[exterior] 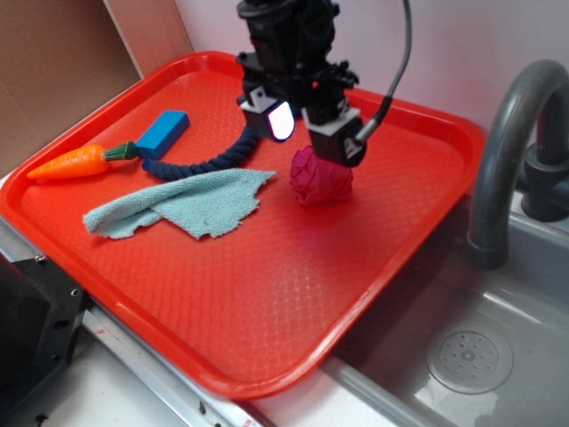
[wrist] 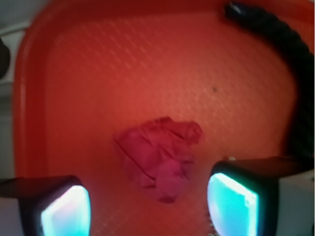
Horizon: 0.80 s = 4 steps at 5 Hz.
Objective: Grab the red paper.
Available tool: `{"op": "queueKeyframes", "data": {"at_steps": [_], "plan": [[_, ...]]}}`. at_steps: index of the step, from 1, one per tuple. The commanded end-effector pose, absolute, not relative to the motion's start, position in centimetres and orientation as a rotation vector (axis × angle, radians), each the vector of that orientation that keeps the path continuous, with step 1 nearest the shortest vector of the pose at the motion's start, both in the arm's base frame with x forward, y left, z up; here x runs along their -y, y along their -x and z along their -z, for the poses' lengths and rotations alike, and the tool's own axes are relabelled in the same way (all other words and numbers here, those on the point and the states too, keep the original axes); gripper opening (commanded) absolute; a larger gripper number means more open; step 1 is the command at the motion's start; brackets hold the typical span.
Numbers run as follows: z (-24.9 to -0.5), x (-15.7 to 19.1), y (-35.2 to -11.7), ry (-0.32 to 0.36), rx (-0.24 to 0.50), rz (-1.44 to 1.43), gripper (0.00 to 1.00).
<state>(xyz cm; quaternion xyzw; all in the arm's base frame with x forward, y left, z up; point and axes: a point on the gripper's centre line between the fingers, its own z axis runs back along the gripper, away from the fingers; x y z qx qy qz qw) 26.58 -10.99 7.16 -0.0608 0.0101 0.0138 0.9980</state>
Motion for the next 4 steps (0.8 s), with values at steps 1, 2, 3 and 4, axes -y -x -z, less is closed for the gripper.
{"op": "queueKeyframes", "data": {"at_steps": [1, 2, 3, 4], "plan": [[-5.6, 10.5, -26.5, 0.068, -0.030, -0.007, 1.00], [-4.5, 10.4, -27.1, 0.094, -0.006, 0.027, 1.00], [-3.8, 10.7, -27.7, 0.143, 0.002, 0.075, 1.00], [-3.0, 10.5, -28.2, 0.138, -0.010, 0.050, 1.00]]}}
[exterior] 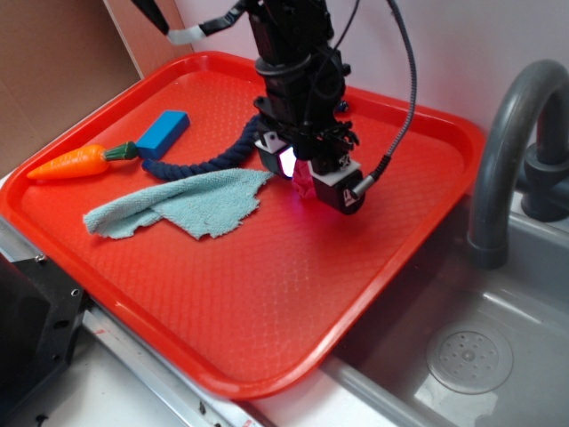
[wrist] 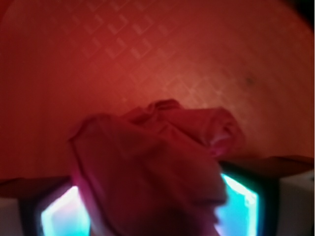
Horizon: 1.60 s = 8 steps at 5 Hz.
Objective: Grab the red paper.
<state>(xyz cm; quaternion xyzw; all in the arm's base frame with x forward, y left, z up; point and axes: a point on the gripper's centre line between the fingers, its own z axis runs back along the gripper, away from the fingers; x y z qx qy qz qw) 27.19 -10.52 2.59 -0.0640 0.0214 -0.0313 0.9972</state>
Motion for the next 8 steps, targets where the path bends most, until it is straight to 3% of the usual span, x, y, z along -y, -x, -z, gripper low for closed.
{"op": "queueKeyframes", "data": {"at_steps": [1, 2, 3, 4, 5, 6, 7, 8], "plan": [[-2.7, 10.5, -28.2, 0.122, 0.002, 0.037, 0.00], [-3.2, 10.3, -27.9, 0.100, 0.014, 0.020, 0.00], [-6.0, 9.7, -27.5, 0.085, 0.014, 0.053, 0.00], [-10.9, 7.8, -26.7, 0.054, 0.078, 0.045, 0.00], [-15.9, 5.9, -24.2, 0.010, 0.212, -0.108, 0.00], [-20.4, 4.0, -22.3, 0.069, 0.195, -0.140, 0.00], [-20.0, 3.5, -22.4, 0.077, 0.153, -0.168, 0.00], [-18.3, 3.5, -24.0, 0.027, 0.028, -0.117, 0.43]]}}
